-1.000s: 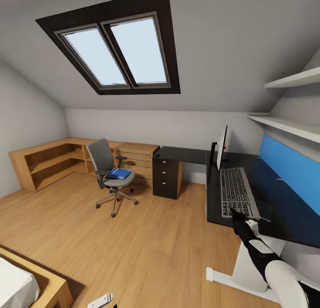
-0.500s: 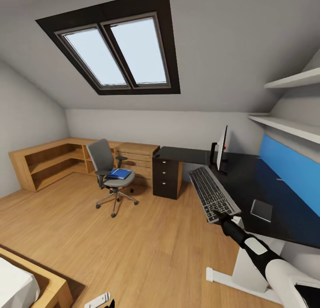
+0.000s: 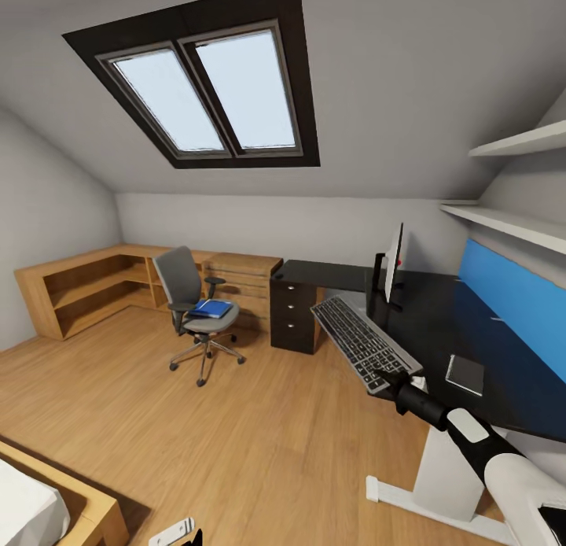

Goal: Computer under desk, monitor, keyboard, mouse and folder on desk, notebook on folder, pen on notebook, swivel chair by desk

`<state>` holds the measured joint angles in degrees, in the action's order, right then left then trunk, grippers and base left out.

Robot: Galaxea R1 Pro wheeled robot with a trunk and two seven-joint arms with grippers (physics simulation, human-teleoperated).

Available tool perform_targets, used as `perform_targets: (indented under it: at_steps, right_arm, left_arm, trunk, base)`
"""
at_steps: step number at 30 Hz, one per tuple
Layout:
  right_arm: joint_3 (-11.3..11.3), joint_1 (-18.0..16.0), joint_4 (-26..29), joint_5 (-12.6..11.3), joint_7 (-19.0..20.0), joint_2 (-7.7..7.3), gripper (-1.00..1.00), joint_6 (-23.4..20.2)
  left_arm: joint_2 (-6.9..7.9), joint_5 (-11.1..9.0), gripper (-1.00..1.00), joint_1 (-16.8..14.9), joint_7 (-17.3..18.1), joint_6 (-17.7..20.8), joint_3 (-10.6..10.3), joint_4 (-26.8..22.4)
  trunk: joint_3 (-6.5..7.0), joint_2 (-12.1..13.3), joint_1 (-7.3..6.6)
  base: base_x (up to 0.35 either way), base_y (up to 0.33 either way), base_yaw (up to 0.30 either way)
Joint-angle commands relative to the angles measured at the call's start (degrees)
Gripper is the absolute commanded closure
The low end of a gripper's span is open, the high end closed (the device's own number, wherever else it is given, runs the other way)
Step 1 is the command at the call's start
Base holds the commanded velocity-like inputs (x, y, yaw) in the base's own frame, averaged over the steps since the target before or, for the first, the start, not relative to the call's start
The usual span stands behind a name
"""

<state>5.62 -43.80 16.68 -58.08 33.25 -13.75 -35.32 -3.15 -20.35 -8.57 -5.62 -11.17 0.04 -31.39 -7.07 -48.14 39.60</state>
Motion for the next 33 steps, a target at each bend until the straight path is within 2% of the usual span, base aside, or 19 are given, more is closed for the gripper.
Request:
perform_targets:
  at_steps: [1, 12, 27, 33]
  right_arm:
    - [0.38, -0.05, 0.02, -0.02, 0.09, -0.07, 1.0, -0.94]
    - [0.36, -0.05, -1.45, -0.08, 2.22, -0.23, 1.0, -1.63]
    - [0.31, -0.05, -2.37, 0.06, 2.42, 0.09, 1.0, -1.42]
    - [0.34, -0.05, -2.83, 0.04, 2.51, 0.13, 1.0, -1.34]
  left_arm:
    - [-0.02, -0.22, -1.0, -0.04, -0.1, -0.16, -0.02, 0.01]
    - [0.03, -0.3, -1.0, -0.03, -0.09, -0.11, 0.05, 0.07]
    - [0.07, -0.31, -1.0, -0.04, -0.09, -0.08, 0.05, 0.09]
    - [0.07, -0.31, -1.0, -0.02, -0.09, -0.08, 0.05, 0.1]
  trunk:
    - [-0.09, -0.06, 0.03]
    - [-0.09, -0.06, 0.03]
    - [-0.09, -0.06, 0.03]
    - [-0.18, -0.06, 0.03]
  base:
    - [0.197, 0.155, 0.0]
    - [0.244, 0.203, 0.0]
    - [0.253, 0.211, -0.002]
    - [0.253, 0.211, -0.172]
